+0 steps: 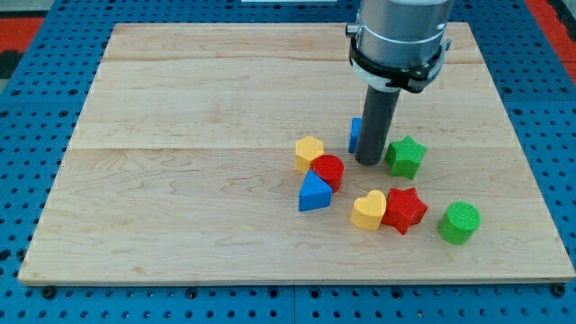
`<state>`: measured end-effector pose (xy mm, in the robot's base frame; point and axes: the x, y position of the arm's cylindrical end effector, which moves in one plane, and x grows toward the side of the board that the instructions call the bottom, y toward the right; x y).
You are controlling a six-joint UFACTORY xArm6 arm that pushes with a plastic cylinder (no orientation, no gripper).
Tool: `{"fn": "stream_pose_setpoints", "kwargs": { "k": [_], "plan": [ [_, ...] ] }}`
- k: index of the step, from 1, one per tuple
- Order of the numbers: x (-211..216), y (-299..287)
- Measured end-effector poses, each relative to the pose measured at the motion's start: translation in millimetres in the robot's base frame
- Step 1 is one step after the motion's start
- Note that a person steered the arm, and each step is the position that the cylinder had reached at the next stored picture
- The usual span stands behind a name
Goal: Move the blue cube to the top center of the board
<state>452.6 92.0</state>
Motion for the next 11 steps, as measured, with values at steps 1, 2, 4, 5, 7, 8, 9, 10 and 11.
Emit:
{"fn": "stream_pose_setpoints", "kwargs": {
  "k": [1,2,4,5,7,8,9,10,11],
  "plan": [
    [-31.3,-1.0],
    [-97.4,2.7],
    [-167.0,29.2],
    [-182.4,-26.2],
    [-109.6,-29.5],
    [-131.1,-95.1],
    [-154.7,-84.6],
    [-182.5,-100.2],
    [-170.2,-56.0]
  ]
}}
